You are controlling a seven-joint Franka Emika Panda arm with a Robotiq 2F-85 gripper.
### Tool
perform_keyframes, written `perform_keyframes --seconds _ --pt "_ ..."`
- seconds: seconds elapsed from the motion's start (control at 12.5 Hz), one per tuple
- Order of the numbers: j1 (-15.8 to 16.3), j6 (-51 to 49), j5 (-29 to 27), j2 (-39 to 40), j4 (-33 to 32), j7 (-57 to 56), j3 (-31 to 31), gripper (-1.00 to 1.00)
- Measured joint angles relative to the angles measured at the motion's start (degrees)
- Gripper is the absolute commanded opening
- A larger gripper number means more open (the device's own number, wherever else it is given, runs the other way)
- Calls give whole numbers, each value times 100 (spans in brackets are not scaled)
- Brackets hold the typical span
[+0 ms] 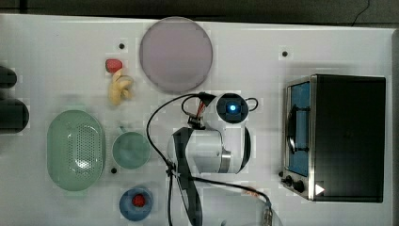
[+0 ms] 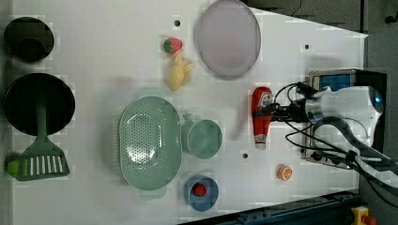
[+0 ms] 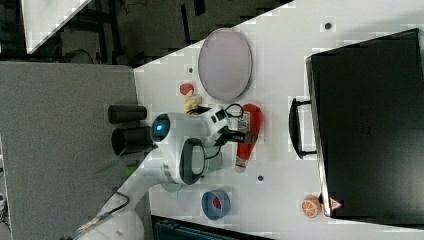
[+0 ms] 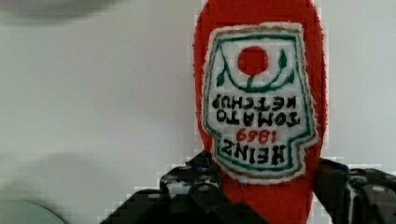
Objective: Pick ketchup from strainer and place it on the table
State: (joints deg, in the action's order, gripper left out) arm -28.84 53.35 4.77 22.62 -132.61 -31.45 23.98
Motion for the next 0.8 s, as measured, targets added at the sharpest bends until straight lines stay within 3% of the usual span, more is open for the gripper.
perform_keyframes --seconds 0.32,0.8 --pt "42 8 13 196 -56 0 -104 98" --pt "38 -428 -3 -705 302 0 -52 100"
